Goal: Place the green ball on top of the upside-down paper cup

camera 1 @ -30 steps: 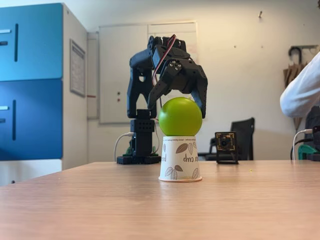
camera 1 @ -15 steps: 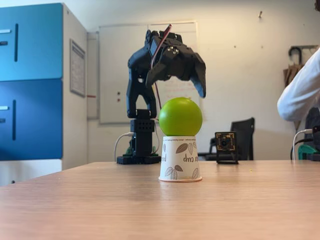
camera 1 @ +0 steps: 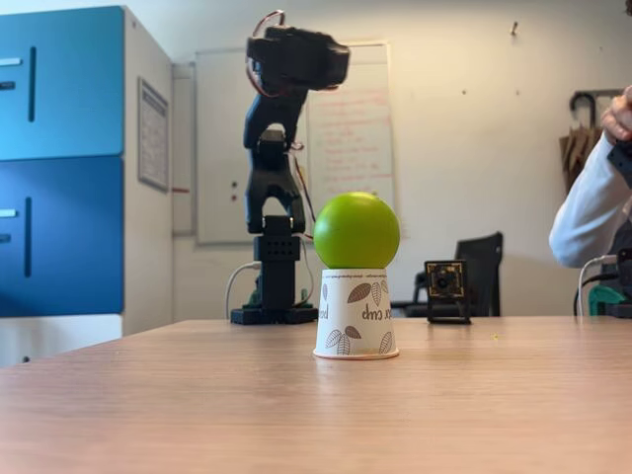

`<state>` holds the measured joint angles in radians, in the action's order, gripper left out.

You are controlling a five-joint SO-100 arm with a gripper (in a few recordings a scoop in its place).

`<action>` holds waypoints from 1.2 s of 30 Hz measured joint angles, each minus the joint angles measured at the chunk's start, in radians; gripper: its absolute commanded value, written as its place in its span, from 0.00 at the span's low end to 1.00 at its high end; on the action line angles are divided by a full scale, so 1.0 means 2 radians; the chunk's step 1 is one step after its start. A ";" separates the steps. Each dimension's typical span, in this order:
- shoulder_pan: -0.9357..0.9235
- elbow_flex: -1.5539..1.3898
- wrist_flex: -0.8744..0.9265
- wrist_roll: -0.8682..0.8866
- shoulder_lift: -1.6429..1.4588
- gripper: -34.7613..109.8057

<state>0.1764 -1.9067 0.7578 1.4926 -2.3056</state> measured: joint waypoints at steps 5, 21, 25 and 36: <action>-0.055 -0.145 0.002 0.011 -0.138 0.24; -0.087 -0.513 0.238 0.015 -0.456 0.24; -0.086 -0.565 0.268 0.015 -0.499 0.24; -0.090 -0.603 0.312 -0.012 -0.509 0.24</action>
<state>-0.0031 -3.1124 1.3821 1.4696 -3.3241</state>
